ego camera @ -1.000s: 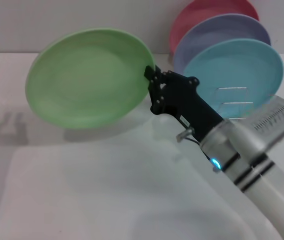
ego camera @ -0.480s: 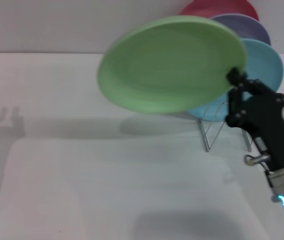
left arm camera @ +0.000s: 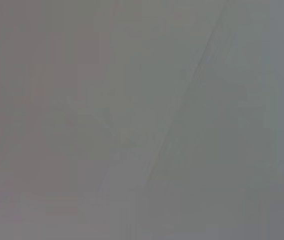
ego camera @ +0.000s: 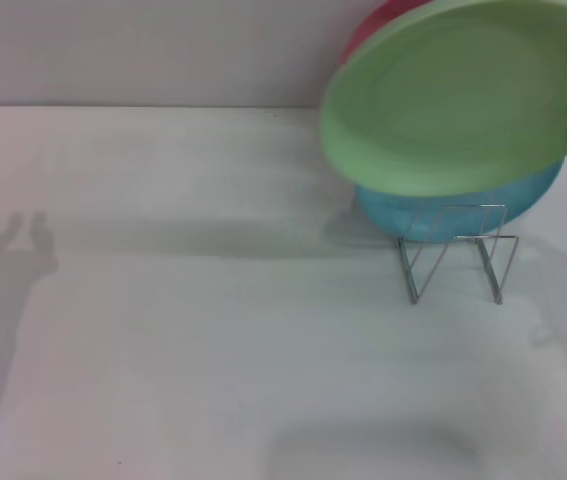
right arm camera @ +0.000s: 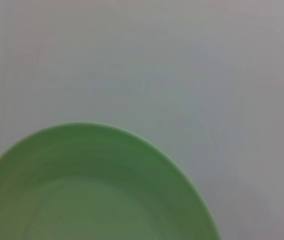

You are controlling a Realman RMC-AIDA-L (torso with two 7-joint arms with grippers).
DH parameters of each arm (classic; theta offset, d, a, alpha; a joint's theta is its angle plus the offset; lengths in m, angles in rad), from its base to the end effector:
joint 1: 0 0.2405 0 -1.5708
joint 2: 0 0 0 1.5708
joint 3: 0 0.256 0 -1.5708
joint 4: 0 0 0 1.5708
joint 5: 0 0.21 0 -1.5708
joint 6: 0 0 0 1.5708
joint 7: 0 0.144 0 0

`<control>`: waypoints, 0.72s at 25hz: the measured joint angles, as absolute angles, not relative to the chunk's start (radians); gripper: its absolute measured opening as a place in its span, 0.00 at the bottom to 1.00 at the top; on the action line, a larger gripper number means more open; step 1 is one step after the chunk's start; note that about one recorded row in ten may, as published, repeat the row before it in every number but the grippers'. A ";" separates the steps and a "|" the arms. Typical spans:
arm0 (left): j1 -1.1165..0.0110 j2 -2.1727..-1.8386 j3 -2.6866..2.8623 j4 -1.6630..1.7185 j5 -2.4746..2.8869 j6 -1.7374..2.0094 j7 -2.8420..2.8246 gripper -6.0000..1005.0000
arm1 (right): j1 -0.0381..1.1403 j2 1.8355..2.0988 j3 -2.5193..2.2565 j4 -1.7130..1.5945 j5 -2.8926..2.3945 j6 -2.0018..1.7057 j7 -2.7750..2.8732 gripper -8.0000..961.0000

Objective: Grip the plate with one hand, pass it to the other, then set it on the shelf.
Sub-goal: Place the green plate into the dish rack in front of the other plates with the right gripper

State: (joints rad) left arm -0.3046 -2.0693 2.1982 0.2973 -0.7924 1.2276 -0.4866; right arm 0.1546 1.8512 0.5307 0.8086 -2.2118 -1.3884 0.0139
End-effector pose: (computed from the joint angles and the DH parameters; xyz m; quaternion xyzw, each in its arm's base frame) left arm -0.3317 0.3052 -0.0040 -0.5962 -0.3537 -0.4488 0.5639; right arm 0.2684 0.2583 0.0067 -0.6788 0.1693 0.4659 0.5418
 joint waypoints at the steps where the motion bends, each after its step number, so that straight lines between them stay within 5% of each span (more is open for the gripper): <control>1: -0.305 -2.070 2.198 0.300 -0.794 1.222 -0.487 0.26 | 0.150 1.839 0.541 0.809 -2.213 -1.386 0.034 0.03; 6: -0.306 -2.074 2.198 0.338 -0.798 1.180 -0.488 0.26 | 0.146 1.790 0.553 0.767 -2.240 -1.384 0.150 0.03; 9: -0.306 -2.074 2.198 0.348 -0.798 1.173 -0.488 0.26 | 0.150 1.782 0.567 0.712 -2.284 -1.396 0.203 0.03; 13: -0.302 -2.076 2.205 0.369 -0.797 1.170 -0.488 0.26 | 0.156 1.799 0.614 0.632 -2.345 -1.403 0.236 0.03; 18: -0.297 -2.079 2.216 0.384 -0.791 1.169 -0.495 0.26 | 0.185 1.853 0.673 0.499 -2.403 -1.451 0.282 0.03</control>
State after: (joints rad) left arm -0.2970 -2.0785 2.2164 0.3843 -0.7913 1.1687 -0.4953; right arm 0.1854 1.8525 0.6732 0.4994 -2.4028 -1.4505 0.2818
